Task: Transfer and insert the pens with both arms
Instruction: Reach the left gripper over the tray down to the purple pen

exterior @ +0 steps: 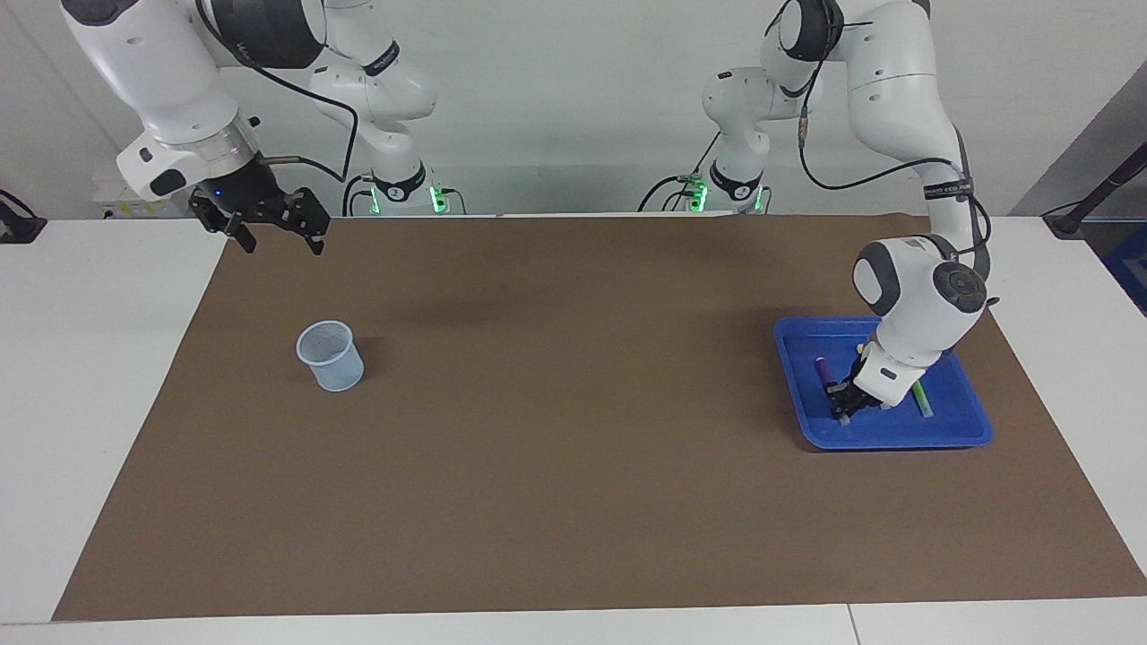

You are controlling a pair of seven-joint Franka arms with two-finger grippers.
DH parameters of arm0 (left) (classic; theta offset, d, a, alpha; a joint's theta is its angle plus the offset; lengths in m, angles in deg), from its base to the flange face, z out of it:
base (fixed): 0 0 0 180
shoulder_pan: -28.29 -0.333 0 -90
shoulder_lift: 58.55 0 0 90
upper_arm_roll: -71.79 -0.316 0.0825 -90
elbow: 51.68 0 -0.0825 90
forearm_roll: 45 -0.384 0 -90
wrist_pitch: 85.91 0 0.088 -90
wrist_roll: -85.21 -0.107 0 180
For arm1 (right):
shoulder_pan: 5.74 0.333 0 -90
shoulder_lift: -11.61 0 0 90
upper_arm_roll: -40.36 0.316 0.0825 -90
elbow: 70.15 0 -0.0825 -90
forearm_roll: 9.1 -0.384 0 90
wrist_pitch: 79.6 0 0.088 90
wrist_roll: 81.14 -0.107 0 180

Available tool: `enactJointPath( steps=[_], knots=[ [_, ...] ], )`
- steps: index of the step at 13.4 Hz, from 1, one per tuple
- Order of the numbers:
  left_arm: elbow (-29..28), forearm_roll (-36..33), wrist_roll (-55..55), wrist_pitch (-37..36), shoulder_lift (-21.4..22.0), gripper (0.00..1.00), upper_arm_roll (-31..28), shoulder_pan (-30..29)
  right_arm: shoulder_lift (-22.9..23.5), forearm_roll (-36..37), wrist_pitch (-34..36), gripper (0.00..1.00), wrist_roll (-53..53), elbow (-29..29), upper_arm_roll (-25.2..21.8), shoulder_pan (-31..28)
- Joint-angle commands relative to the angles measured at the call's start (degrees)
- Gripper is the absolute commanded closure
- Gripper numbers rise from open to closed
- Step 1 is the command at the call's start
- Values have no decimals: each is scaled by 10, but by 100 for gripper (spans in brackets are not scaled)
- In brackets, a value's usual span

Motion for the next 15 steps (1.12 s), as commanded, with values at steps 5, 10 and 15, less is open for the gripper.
enactJointPath(
  steps=[5, 10, 15],
  knots=[
    [40, 7, 0, -58, -1, 100, -4, 2, -6, -9, -3, 0, -2, 5, 0, -4],
    [79, 16, 2, -116, 4, 100, -4, 2, -6, -9, -3, 0, -2, 5, 0, -4],
    [127, 75, 50, -178, 16, 100, -5, -4, -7, -10, 5, 0, 3, 8, 1, -1]
  ],
)
